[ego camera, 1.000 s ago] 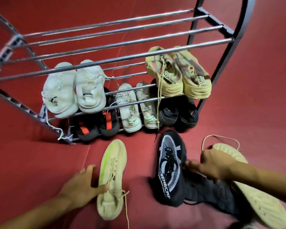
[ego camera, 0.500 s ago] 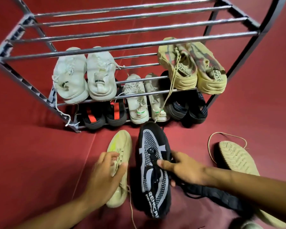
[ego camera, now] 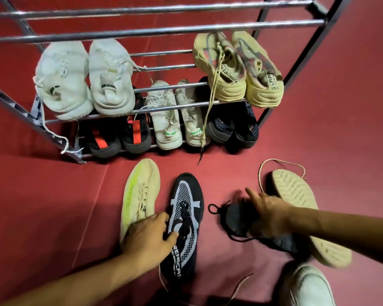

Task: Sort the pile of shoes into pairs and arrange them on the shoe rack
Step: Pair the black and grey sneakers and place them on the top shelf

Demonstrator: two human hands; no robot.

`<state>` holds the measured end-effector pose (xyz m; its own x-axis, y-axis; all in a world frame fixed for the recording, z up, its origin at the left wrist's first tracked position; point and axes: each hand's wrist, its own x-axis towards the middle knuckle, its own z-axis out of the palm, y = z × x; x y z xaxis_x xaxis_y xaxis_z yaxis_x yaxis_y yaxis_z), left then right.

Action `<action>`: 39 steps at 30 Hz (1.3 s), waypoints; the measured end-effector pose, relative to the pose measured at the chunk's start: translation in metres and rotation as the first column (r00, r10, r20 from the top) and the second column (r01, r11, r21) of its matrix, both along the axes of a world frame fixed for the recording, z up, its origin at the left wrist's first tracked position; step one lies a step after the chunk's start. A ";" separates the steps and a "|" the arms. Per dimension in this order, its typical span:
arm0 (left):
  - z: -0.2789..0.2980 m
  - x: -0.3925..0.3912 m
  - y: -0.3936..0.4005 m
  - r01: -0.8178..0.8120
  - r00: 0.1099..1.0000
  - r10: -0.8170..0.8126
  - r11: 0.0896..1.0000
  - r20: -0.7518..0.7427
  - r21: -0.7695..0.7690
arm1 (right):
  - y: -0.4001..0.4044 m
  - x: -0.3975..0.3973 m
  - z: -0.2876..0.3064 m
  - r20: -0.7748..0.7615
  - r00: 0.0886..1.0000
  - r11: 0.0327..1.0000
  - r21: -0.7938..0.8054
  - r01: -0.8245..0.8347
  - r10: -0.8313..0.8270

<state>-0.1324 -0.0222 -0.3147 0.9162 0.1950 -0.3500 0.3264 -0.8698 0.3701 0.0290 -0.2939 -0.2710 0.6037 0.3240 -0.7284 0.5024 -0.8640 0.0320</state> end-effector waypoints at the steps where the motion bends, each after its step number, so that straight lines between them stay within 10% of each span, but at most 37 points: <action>1: -0.001 -0.001 -0.001 0.013 1.000 -0.013 1.000 0.008 0.002 | -0.003 -0.003 -0.003 -0.035 0.999 1.000 -0.007 -0.026 0.025; 6: 0.001 0.002 -0.004 0.008 1.000 -0.008 1.000 0.001 0.020 | 0.015 0.001 0.042 0.166 0.955 0.949 0.159 -0.272 0.246; 15: -0.002 0.002 -0.006 -0.038 0.999 0.038 0.999 -0.015 0.004 | 0.016 -0.027 0.113 0.530 0.813 0.496 0.653 -0.572 0.240; 21: 0.005 0.003 -0.007 -0.074 0.997 0.074 0.996 -0.006 -0.053 | 0.007 -0.064 0.017 0.147 0.869 0.813 0.310 -0.493 0.472; 26: 0.008 0.008 -0.007 -0.130 0.991 0.128 0.990 -0.027 -0.053 | 0.005 -0.052 -0.009 -0.072 0.952 0.921 0.283 -0.267 0.298; 32: 0.005 0.008 -0.015 -0.015 0.996 0.023 0.995 -0.086 0.094 | 0.019 -0.045 -0.021 -0.251 0.900 0.833 0.351 0.428 -0.357; 39: 0.014 0.012 -0.022 -0.071 0.986 0.087 0.991 -0.144 0.115 | 0.019 -0.040 0.009 -0.080 0.973 0.814 0.536 0.225 -0.216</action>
<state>-0.1206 -0.0439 -0.3002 0.8360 0.3092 -0.4533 0.4399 -0.8715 0.2169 -0.0107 -0.2751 -0.2618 0.6971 0.5261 -0.4871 0.2929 -0.8291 -0.4763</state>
